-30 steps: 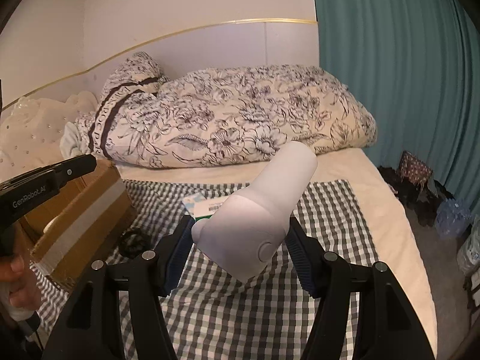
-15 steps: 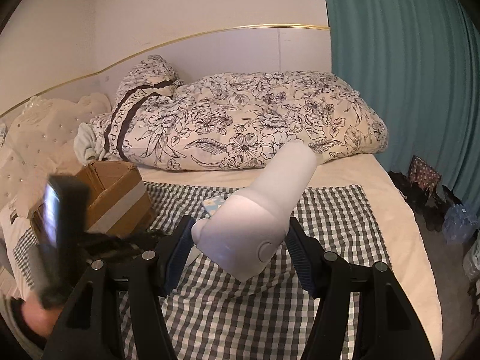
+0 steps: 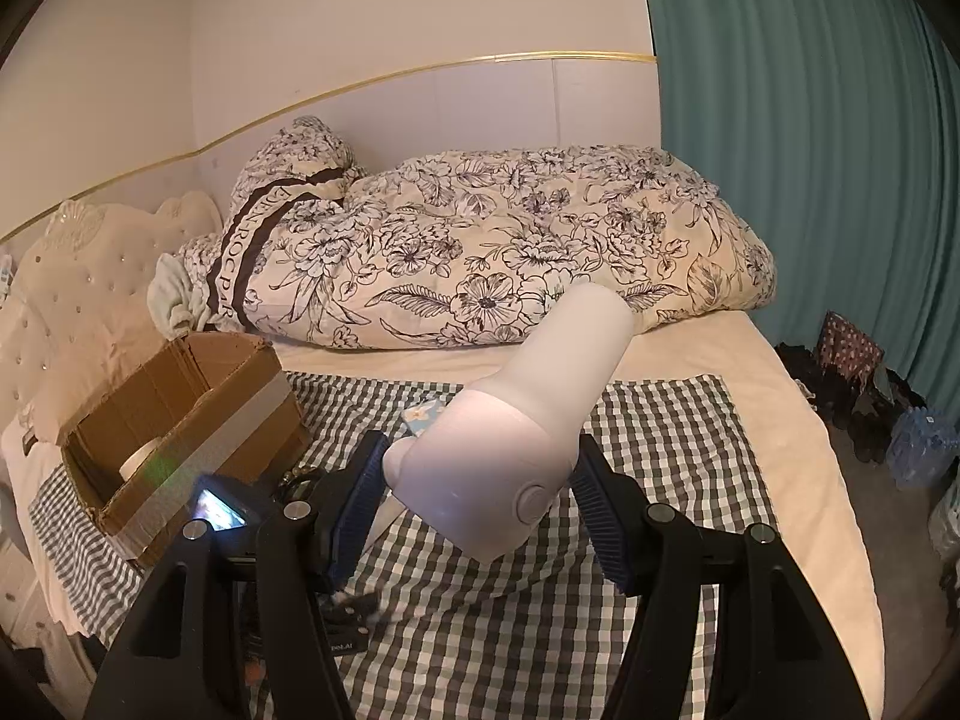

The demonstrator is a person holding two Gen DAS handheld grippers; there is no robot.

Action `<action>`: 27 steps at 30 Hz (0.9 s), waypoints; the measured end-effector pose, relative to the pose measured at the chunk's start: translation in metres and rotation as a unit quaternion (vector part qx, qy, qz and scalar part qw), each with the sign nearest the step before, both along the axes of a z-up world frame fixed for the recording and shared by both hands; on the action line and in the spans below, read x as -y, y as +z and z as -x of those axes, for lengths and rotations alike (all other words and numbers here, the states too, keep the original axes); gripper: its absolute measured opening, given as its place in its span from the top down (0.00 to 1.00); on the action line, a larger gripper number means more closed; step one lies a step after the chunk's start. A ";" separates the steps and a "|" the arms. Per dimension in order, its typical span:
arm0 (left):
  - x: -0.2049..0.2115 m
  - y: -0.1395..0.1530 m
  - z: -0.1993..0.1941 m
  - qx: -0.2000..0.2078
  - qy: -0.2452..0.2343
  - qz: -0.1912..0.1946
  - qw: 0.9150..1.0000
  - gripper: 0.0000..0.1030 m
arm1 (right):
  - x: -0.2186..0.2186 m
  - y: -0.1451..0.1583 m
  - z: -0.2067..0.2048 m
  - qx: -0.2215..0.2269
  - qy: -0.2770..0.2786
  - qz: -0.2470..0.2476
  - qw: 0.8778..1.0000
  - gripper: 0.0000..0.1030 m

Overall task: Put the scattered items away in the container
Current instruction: 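Lift the white bottle and white strip and carry both over the cardboard box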

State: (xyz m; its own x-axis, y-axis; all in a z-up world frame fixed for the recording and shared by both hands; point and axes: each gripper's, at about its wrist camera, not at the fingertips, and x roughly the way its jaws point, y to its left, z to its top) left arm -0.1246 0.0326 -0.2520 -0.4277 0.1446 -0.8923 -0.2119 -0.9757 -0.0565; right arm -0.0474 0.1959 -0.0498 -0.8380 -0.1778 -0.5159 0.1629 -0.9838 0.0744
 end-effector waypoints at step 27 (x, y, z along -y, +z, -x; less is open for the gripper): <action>0.075 0.212 -0.079 -0.252 0.085 -0.070 0.962 0.90 | 0.058 0.050 -0.022 -0.055 0.051 0.007 0.997 0.41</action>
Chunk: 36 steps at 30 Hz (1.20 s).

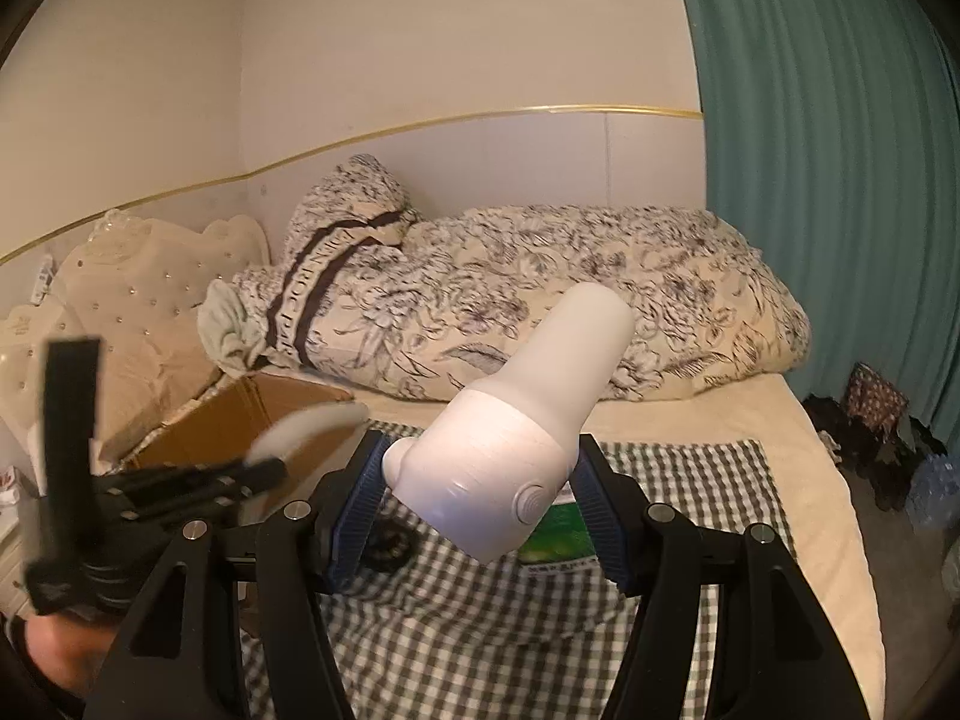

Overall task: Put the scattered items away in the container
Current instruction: 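Lift the white bottle and white strip and carry both over the cardboard box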

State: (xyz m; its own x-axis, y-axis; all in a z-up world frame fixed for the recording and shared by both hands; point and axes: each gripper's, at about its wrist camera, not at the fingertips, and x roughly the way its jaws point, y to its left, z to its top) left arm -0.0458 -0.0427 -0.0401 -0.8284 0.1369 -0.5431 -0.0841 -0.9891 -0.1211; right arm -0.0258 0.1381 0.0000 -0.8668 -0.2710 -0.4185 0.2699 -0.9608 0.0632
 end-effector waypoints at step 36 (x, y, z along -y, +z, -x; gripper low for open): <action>0.159 0.071 -0.026 -0.029 0.106 0.026 0.994 0.90 | 0.157 0.023 0.021 0.000 0.131 0.004 0.991 0.40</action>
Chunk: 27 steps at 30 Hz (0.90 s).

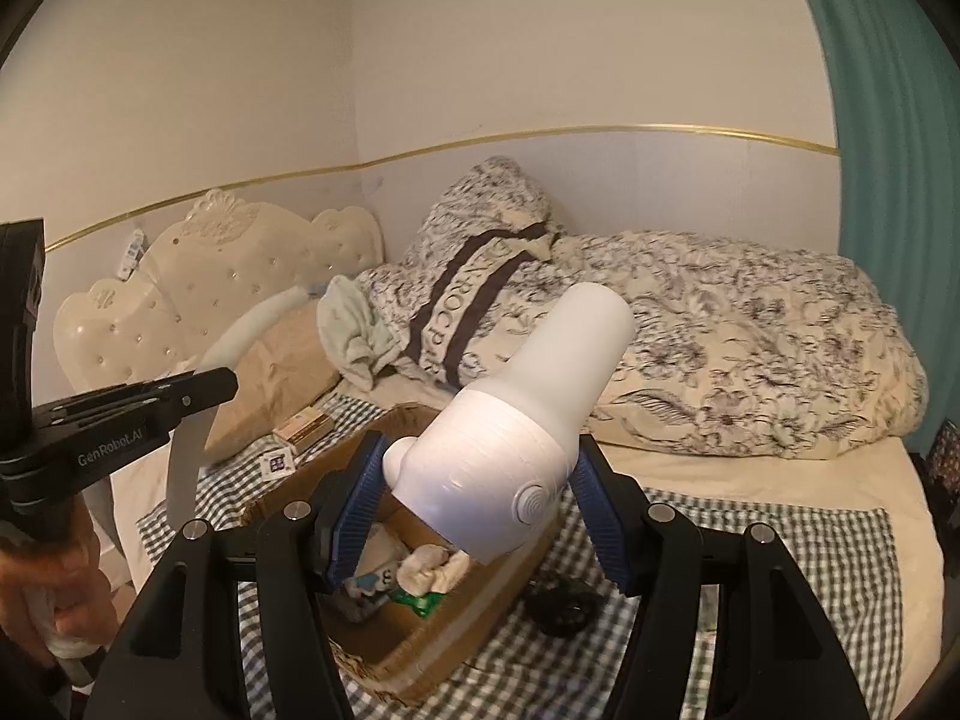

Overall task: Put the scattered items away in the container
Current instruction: 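Lift the white bottle and white strip and carry both over the cardboard box, then open the right tool to drop the bottle while the left tool releases the strip into the box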

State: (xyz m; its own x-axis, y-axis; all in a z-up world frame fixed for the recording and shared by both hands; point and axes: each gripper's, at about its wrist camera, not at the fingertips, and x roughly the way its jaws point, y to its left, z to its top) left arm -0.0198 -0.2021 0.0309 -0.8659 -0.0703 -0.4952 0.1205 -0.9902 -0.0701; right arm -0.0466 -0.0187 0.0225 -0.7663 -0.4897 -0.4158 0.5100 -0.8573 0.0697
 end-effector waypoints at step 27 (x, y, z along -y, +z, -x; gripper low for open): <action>0.041 -0.115 0.059 0.136 -0.020 -0.030 0.990 0.90 | 0.103 -0.095 0.060 0.079 0.054 -0.079 0.992 0.41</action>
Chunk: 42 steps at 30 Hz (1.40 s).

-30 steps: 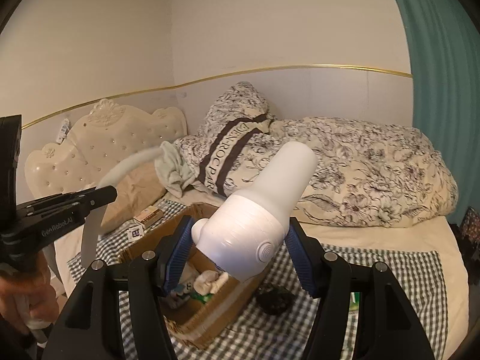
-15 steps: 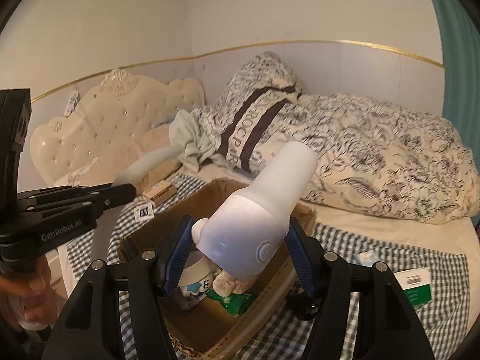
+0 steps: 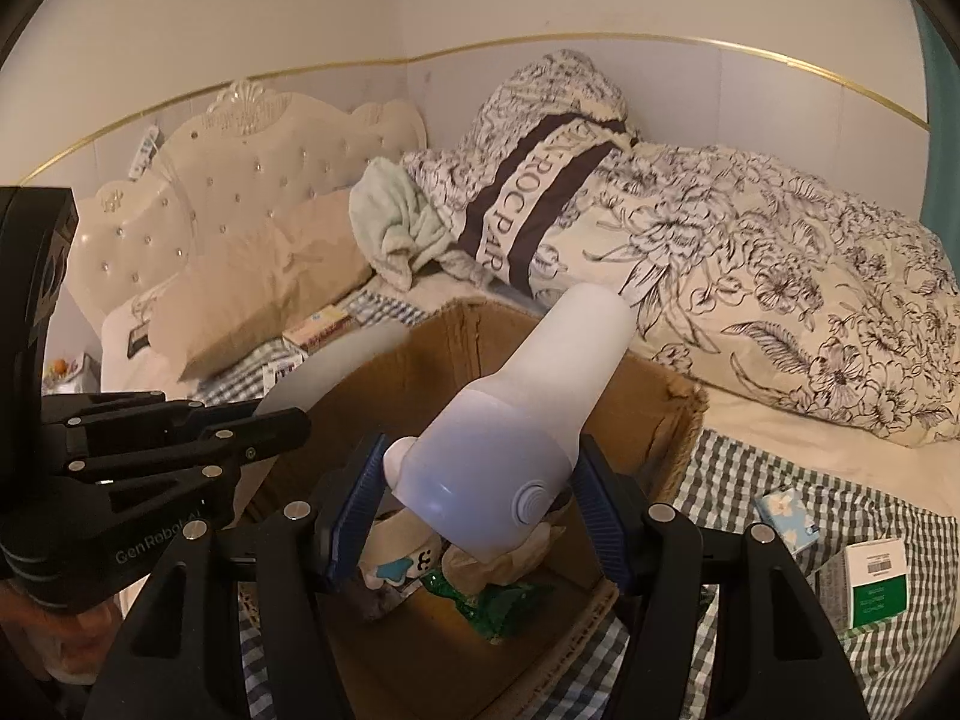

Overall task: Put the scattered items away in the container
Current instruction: 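Open the right tool to drop the bottle while the left tool releases the strip into the box, then move both tools back toward the green medicine box and blue tissue pack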

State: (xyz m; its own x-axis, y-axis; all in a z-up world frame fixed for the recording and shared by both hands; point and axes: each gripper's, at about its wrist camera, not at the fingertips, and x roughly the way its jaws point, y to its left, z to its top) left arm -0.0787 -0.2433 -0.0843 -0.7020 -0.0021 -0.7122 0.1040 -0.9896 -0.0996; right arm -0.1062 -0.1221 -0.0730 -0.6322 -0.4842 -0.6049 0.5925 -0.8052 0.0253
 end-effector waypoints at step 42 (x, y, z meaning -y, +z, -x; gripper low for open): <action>-0.031 0.055 -0.014 -0.120 0.021 -0.050 0.991 0.16 | -0.092 0.032 -0.044 -0.073 -0.092 0.000 0.993 0.13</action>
State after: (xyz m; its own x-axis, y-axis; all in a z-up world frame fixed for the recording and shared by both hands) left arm -0.0644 -0.2125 -0.0292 -0.8526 0.0278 -0.5219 0.1059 -0.9687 -0.2246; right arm -0.0619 -0.0304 -0.0414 -0.7911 -0.3519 -0.5004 0.4323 -0.9003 -0.0502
